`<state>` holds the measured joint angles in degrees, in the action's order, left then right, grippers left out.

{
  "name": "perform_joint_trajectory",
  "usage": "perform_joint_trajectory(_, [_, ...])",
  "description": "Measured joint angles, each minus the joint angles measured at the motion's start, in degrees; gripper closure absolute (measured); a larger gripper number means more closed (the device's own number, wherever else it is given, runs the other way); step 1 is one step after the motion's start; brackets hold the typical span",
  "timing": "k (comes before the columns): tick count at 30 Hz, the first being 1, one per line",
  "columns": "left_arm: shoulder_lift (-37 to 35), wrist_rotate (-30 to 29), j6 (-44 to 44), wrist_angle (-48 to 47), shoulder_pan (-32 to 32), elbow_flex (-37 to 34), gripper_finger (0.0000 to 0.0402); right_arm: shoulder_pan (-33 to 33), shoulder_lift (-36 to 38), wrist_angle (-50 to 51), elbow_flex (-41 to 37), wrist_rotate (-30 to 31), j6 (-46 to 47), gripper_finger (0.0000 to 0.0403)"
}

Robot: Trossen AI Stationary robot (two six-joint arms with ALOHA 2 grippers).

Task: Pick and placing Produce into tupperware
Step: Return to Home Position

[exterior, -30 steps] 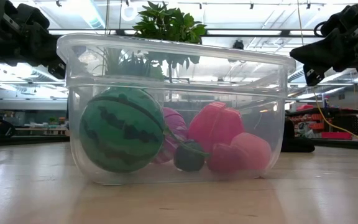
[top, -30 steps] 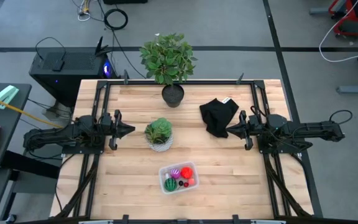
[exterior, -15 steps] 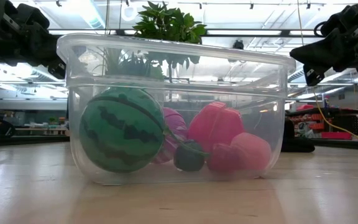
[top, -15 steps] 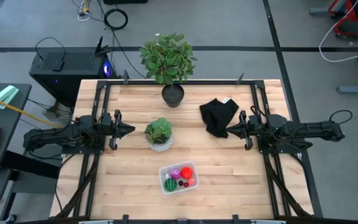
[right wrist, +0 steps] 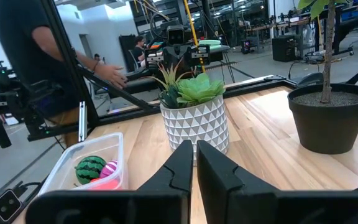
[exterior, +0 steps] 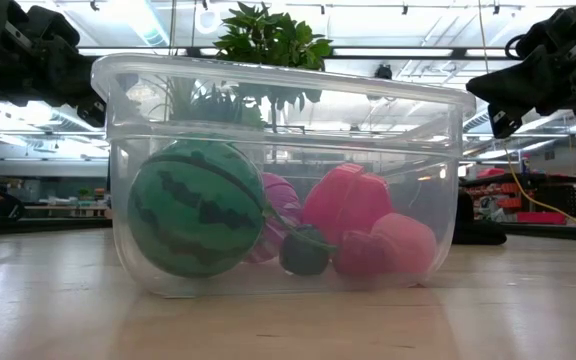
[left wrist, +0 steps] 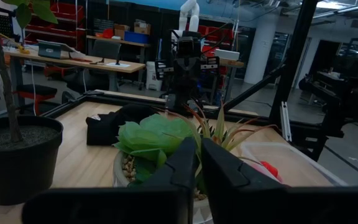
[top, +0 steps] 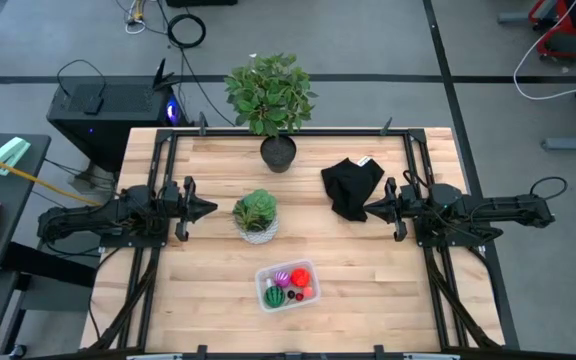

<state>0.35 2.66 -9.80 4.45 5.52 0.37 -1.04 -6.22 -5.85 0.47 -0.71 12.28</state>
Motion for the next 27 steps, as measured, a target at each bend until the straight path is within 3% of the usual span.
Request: perform_joint_trajectory(27, [0.01,0.00,0.02,0.00,-0.02,-0.01,0.0362,0.00,-0.01,0.02,0.00,0.00,0.00,0.0376])
